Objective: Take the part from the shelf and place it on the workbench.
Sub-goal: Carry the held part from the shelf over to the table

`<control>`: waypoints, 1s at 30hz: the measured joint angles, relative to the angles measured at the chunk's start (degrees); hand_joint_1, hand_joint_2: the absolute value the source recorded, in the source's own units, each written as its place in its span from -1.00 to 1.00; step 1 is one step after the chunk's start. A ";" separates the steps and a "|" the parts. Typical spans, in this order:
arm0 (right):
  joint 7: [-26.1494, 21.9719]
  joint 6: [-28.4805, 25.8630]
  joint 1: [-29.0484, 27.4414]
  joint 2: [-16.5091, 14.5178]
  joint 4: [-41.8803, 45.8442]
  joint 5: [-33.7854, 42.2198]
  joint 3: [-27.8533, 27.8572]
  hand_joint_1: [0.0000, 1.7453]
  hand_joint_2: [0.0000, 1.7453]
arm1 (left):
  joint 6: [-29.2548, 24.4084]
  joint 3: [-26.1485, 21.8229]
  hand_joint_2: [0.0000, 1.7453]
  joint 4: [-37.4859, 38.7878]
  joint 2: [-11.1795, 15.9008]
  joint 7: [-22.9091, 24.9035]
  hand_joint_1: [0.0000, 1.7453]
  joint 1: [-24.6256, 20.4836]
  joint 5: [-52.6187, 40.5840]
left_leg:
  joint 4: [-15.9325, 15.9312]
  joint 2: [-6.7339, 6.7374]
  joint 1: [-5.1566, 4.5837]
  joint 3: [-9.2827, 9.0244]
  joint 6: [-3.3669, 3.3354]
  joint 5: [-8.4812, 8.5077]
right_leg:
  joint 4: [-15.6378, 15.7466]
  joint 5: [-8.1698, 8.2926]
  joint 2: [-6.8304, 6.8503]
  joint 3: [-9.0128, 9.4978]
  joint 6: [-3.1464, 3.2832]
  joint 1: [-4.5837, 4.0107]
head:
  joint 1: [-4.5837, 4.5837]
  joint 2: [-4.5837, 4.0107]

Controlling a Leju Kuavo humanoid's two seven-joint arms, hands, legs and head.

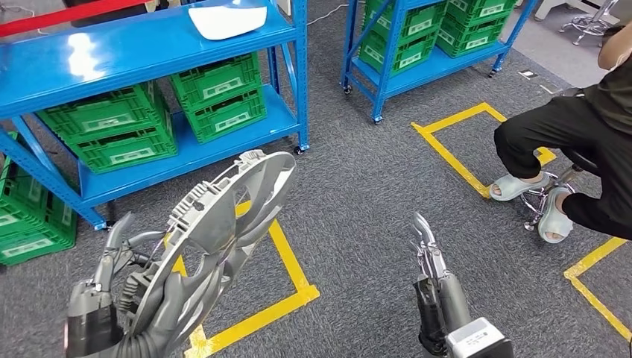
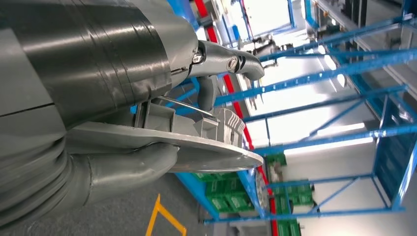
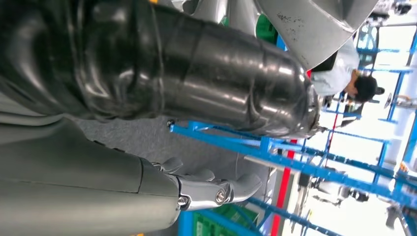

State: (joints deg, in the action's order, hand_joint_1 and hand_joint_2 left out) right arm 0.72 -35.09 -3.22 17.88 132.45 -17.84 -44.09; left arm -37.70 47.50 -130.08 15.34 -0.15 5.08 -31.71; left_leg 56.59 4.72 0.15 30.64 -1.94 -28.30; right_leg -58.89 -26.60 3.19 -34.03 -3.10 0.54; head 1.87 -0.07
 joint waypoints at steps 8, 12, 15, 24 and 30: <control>-0.04 -0.13 0.00 -0.03 -0.01 0.01 0.00 -1.00 -1.00 | 0.00 0.05 1.00 -0.10 0.02 -0.06 1.00 -0.08 0.43 | 9.88 -3.45 0.38 4.38 1.97 -5.87 | 1.89 0.47 -3.80 1.03 2.56 0.27 | -1.75 0.00; -0.04 -0.15 -0.09 -0.04 -0.02 0.02 -0.01 -1.00 -1.00 | 0.00 0.10 1.00 -0.08 0.02 -0.02 1.00 -0.02 0.60 | 14.74 -4.56 0.48 7.58 1.93 -5.41 | 1.65 0.39 -5.98 0.90 2.62 0.21 | -2.78 0.00; -0.08 -0.25 -0.08 -0.04 -0.02 0.03 -0.01 -1.00 -1.00 | 0.00 0.11 1.00 -0.07 0.02 -0.04 1.00 -0.03 0.74 | 3.94 -8.16 0.90 2.52 1.50 -0.50 | 1.20 0.19 -7.79 0.71 1.99 0.34 | -3.06 0.00; -0.42 -0.40 -0.06 -0.08 0.01 0.59 0.02 -1.00 -1.00 | 0.00 0.11 1.00 -0.15 -0.01 -0.31 1.00 -0.04 0.96 | 0.34 -4.32 0.74 0.26 -0.42 -0.06 | -10.80 -4.72 -4.46 -6.61 -0.49 0.39 | -1.30 0.00; -0.53 -0.47 -0.18 -0.09 0.00 0.81 0.03 -1.00 -1.00 | 0.00 0.11 1.00 -0.10 -0.01 -0.49 1.00 -0.09 1.01 | 0.52 0.20 -0.14 -0.30 -0.68 -0.88 | -2.79 0.20 -0.64 -2.44 1.05 -0.54 | -0.34 0.00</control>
State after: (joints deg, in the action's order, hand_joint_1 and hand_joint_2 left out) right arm 0.19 -35.56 -3.39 17.79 132.45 -17.03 -44.06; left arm -37.70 47.60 -130.18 15.34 -0.64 4.99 -30.71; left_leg 57.11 4.93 0.01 30.34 -2.61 -29.18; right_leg -61.68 -26.39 2.55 -36.47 -2.05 0.00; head 1.53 -0.07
